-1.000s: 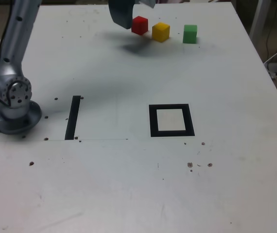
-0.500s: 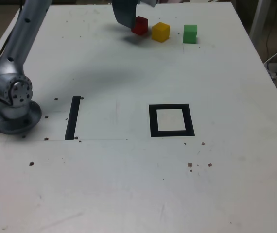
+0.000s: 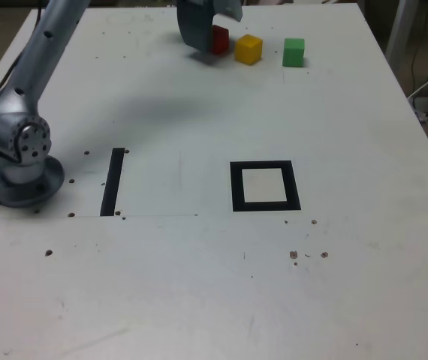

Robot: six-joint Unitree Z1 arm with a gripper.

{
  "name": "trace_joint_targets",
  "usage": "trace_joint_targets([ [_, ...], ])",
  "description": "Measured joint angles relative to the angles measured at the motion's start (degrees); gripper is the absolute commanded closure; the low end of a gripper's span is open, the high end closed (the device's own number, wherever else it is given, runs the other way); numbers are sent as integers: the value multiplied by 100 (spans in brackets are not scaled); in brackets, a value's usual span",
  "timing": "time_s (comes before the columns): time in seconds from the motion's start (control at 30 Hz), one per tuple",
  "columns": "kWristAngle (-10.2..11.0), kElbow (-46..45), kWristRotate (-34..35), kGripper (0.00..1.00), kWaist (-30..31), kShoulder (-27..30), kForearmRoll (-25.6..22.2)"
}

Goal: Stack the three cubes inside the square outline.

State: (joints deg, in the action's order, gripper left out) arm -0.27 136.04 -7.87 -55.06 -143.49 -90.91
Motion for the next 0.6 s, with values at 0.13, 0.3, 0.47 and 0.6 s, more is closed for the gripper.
trace_joint_targets([
  [0.13, -74, 217, -36, 12, -44, -196, -15],
  [0.3, -153, 359, -46, 27, -52, -371, -24],
  [0.47, -122, 431, -47, 59, -60, -406, -35],
  [0.6, -88, 488, -63, 70, -64, -409, -38],
])
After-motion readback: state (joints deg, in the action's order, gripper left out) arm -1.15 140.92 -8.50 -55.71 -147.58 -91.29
